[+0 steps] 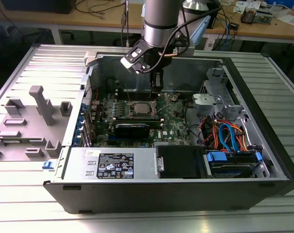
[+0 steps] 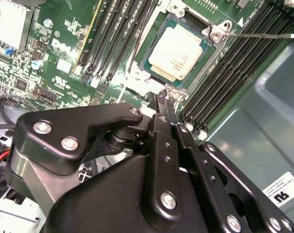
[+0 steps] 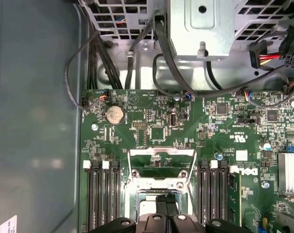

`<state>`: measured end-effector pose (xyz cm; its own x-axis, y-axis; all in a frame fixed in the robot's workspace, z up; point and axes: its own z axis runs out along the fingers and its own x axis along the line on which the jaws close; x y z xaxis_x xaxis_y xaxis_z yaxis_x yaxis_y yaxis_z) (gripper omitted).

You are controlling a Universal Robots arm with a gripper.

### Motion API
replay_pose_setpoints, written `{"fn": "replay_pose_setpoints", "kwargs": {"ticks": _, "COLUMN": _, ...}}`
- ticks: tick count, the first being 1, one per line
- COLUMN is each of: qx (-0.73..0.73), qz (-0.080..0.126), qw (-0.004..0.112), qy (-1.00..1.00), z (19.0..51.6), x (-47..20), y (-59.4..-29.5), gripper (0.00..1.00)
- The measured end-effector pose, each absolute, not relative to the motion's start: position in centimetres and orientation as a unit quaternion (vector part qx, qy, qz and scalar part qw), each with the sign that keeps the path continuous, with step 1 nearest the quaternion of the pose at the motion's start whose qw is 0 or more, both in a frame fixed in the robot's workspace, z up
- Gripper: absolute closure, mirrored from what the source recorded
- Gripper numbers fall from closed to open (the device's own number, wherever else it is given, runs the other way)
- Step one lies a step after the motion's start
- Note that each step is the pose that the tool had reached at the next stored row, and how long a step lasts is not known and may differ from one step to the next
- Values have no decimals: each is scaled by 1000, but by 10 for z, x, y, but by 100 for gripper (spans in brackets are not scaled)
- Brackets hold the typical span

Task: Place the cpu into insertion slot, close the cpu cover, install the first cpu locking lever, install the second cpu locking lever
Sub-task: 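Close the cpu cover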

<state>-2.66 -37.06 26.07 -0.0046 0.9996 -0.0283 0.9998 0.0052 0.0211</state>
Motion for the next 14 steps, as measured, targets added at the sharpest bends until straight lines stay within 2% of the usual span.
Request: {"fn": "replay_pose_setpoints", "kwargs": {"ticks": 14, "qx": 705, "qz": -3, "qw": 17, "qy": 709, "z": 264, "x": -9, "y": -371, "gripper": 89}}
